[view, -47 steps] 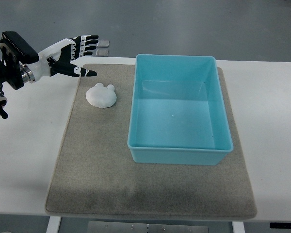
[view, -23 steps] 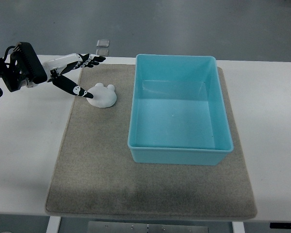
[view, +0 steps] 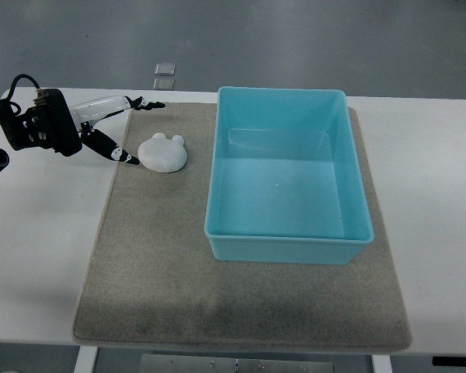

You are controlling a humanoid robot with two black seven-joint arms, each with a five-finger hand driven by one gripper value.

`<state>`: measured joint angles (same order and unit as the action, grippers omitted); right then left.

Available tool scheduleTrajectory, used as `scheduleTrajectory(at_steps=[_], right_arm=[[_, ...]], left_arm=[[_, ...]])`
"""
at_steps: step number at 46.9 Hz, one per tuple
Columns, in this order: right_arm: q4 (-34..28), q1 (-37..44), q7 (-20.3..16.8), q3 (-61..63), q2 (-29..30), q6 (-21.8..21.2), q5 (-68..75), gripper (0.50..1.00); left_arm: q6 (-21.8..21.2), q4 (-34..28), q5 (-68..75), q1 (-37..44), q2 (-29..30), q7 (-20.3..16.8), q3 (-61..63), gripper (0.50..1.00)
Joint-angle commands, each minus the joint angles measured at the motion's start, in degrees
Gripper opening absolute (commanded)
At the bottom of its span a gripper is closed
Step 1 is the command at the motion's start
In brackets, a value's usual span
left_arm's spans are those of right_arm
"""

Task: Place white toy into blue box with left hand
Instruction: 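Lower the left hand around the white toy and close the fingers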

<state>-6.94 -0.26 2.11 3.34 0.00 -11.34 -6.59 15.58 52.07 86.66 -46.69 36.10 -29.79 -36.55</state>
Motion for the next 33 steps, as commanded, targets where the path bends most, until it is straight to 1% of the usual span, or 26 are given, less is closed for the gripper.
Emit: scheduleTrajectory(at_steps=[1,10,17,29,33], right_arm=[[0.0,0.0,0.0,0.0,0.0,0.0,0.0,0.936],[0.0,0.0,0.0,0.0,0.0,0.0,0.0,0.936],[0.0,0.0,0.0,0.0,0.0,0.0,0.0,0.936],[0.0,0.0,0.0,0.0,0.0,0.0,0.0,0.936],[0.0,0.0,0.0,0.0,0.0,0.0,0.0,0.936]], left_arm=[[-0.3,0.1,0.0,-0.2,-0.2,0.1,1.1,0.941],[-4.1,0.1,0.0,-0.6,-0.6,0.1,5.8,0.941],[-7.1,0.1,0.5,-0.7,-1.3,0.3,7.5,0.93],[-11.9,-0.2,0.8,-1.4,-2.0,0.8,11.7,0.853],[-14.0,-0.9,1.3,-1.5,-2.6,1.1,12.9,0.81]])
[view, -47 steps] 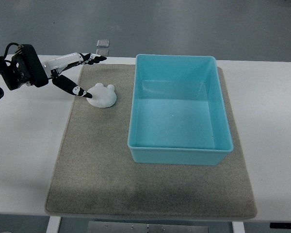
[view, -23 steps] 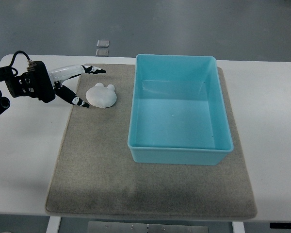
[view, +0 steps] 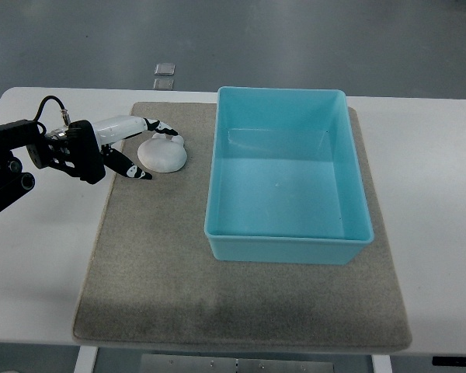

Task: Place white toy into blue box with left hand
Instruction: 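Lower the left hand around the white toy and close the fingers, then lift the toy with the left hand and carry it over the blue box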

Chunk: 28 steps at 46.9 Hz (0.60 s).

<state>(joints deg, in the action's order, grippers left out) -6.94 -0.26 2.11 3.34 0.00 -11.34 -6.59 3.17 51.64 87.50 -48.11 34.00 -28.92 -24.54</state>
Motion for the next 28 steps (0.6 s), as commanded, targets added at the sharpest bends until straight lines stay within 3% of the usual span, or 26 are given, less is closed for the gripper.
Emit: scheduleTrajectory(at_steps=[1,3,7,11,21,28], right_arm=[[0.0,0.0,0.0,0.0,0.0,0.0,0.0,0.936],[0.0,0.0,0.0,0.0,0.0,0.0,0.0,0.936],[0.0,0.0,0.0,0.0,0.0,0.0,0.0,0.936],[0.0,0.0,0.0,0.0,0.0,0.0,0.0,0.936],[0.0,0.0,0.0,0.0,0.0,0.0,0.0,0.936],[0.0,0.0,0.0,0.0,0.0,0.0,0.0,0.936]], left_arm=[[-2.2,-0.7,0.8,-0.1,-0.8,0.4,1.1,0.793],[-3.3,-1.3,1.4,-0.2,-1.3,0.7,1.3,0.765],[-4.7,-2.2,2.4,-0.4,-1.8,2.4,1.3,0.652],[-4.9,-2.2,2.4,-0.5,-1.9,3.9,1.5,0.5],[-5.2,-1.6,1.7,-1.0,-1.7,3.9,0.8,0.5],[-8.5,-0.3,1.2,-2.1,-1.4,3.9,-0.3,0.5]])
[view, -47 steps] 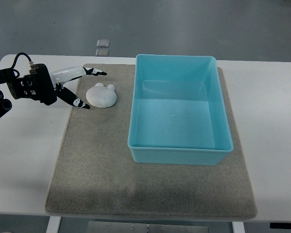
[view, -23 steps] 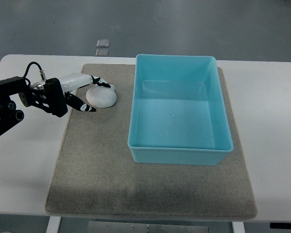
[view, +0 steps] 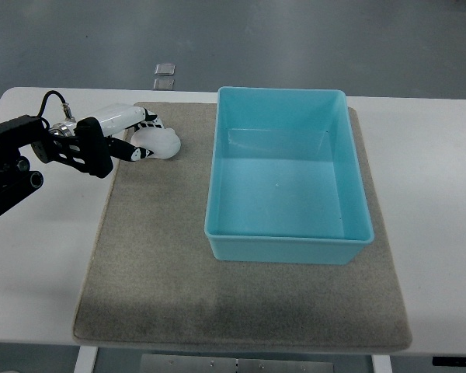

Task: Place white toy into blue box with left hand
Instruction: 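Lift the toy with the left hand and carry it over the blue box, then open the left hand to drop the toy into the box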

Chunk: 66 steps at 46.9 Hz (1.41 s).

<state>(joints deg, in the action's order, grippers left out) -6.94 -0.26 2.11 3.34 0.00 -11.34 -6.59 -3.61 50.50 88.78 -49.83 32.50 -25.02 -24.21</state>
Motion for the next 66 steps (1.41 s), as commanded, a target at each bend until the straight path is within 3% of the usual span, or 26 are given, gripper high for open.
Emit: scheduleTrajectory(at_steps=[1,11,25,33,44,48,52,53,55,66], right_arm=[[0.0,0.0,0.0,0.0,0.0,0.0,0.0,0.936],[0.0,0.0,0.0,0.0,0.0,0.0,0.0,0.936],[0.0,0.0,0.0,0.0,0.0,0.0,0.0,0.936],[0.0,0.0,0.0,0.0,0.0,0.0,0.0,0.936],[0.0,0.0,0.0,0.0,0.0,0.0,0.0,0.936],[0.0,0.0,0.0,0.0,0.0,0.0,0.0,0.936],[0.0,0.0,0.0,0.0,0.0,0.0,0.0,0.936],[0.0,0.0,0.0,0.0,0.0,0.0,0.0,0.936],[0.0,0.0,0.0,0.0,0.0,0.0,0.0,0.936],[0.0,0.0,0.0,0.0,0.0,0.0,0.0,0.936]], left_arm=[[-2.4,1.3,-0.1,-0.4,0.0,-0.1,-1.1,0.5],[-4.0,8.2,-0.1,-1.2,0.6,-0.1,-8.7,0.5],[-3.5,23.5,-0.1,-1.3,-0.6,0.0,-8.5,0.5],[-3.2,23.5,0.1,-1.1,-6.0,0.0,-4.2,0.5],[-4.0,22.6,0.3,-1.1,-7.1,0.0,3.3,0.5],[-4.6,22.2,-0.1,-0.9,-7.2,0.0,3.5,0.689],[-5.8,21.3,-0.2,-0.9,-7.2,0.0,3.6,0.752],[-6.1,21.1,-0.2,-0.9,-7.2,0.0,3.6,0.801],[-6.8,21.0,-0.3,-1.0,-7.2,-0.1,3.5,0.976],[-7.7,20.3,-0.4,-0.7,-7.1,-0.2,3.5,0.99]])
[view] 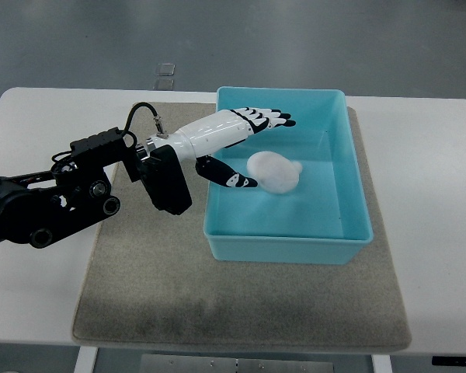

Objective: Place white toy into blue box with left hand

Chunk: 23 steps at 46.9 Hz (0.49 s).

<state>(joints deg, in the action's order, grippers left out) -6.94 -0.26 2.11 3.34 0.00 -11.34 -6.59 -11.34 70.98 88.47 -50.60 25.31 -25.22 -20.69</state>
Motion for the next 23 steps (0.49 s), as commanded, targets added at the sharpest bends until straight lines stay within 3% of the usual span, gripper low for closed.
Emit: scheduleTrajectory(at_steps=[1,13,23], right_arm=[[0.0,0.0,0.0,0.0,0.0,0.0,0.0,0.936],[0.0,0.0,0.0,0.0,0.0,0.0,0.0,0.936],[0.0,0.0,0.0,0.0,0.0,0.0,0.0,0.936]], left_arm=[[0.0,-0.4,0.0,0.1,0.0,0.0,0.0,0.99],[0.0,-0.9,-4.3,0.4,0.1,0.1,-0.5,0.992],[0.8,-5.5,-35.2,-0.4,0.2,0.0,-3.3,0.994]])
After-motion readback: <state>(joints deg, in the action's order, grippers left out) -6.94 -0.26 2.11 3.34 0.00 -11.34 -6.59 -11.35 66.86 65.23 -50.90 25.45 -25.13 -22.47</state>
